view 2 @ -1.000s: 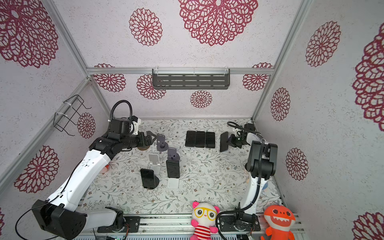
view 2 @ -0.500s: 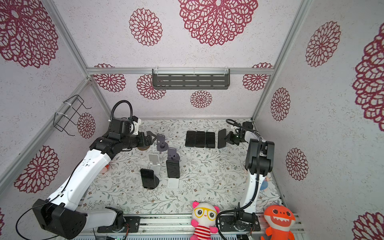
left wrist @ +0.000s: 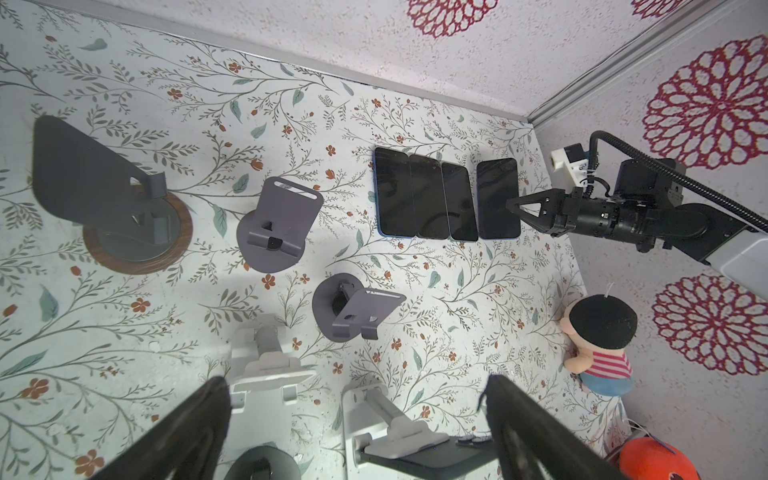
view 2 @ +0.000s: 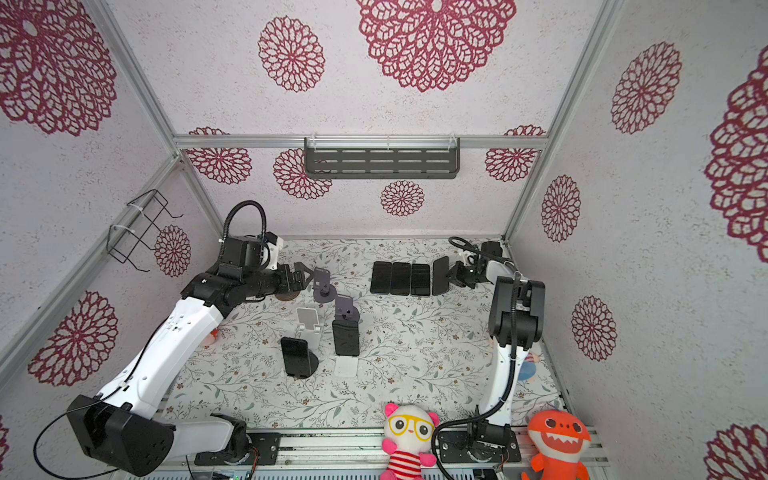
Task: Remove the phone from the phone stand
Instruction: 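Carry the blue phone with the right gripper beside the flat phones, then lower the blue phone flat at the end of the row and open the right gripper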
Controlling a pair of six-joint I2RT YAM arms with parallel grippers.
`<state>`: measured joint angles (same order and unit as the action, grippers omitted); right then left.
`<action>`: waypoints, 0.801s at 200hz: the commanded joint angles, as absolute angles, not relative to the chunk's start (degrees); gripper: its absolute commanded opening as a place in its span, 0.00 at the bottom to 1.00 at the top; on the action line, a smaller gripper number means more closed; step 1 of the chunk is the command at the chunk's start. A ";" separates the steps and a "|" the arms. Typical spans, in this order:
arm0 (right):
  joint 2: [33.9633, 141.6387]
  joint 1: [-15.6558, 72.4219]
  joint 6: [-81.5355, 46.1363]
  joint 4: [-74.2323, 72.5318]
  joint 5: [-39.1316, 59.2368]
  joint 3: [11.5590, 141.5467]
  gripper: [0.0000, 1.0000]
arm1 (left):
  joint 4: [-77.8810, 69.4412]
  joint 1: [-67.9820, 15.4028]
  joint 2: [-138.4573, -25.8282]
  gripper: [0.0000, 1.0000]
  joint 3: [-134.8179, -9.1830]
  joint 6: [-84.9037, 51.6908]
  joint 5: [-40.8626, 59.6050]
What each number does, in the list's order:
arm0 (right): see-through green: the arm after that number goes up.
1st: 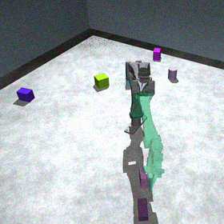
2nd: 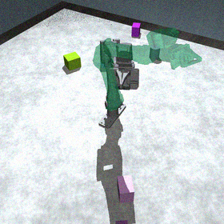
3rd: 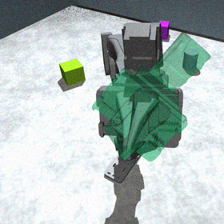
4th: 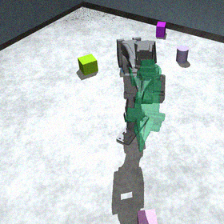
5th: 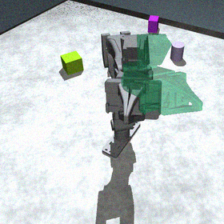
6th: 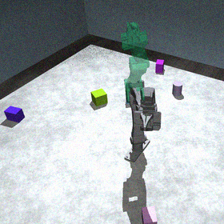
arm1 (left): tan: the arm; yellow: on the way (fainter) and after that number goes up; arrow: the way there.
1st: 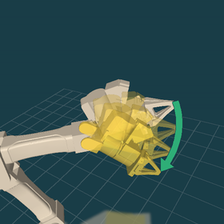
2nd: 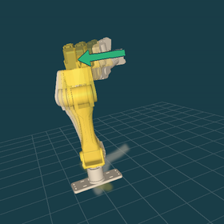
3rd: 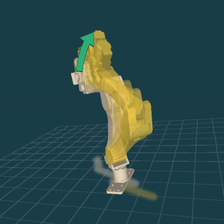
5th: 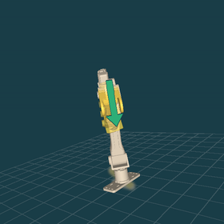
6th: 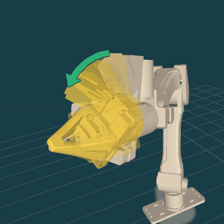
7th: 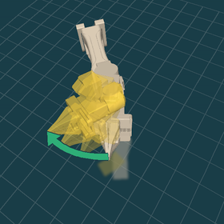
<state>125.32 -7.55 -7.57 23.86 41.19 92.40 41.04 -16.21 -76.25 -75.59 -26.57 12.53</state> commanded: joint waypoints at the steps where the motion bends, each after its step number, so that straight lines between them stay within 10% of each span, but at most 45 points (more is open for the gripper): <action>1: 126.73 -6.77 -6.68 24.85 39.34 93.52 0.09 | 39.62 -15.81 -76.38 0.99 -75.54 -26.25 12.53; 160: 126.58 -6.06 -6.68 25.91 36.48 94.57 0.37 | 39.36 -15.81 -75.24 0.99 -73.92 -26.06 11.87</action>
<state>127.07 -6.57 -7.40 24.75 36.45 92.40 40.62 -16.23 -76.23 -74.39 -26.57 12.47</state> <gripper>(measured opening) 0.351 0.989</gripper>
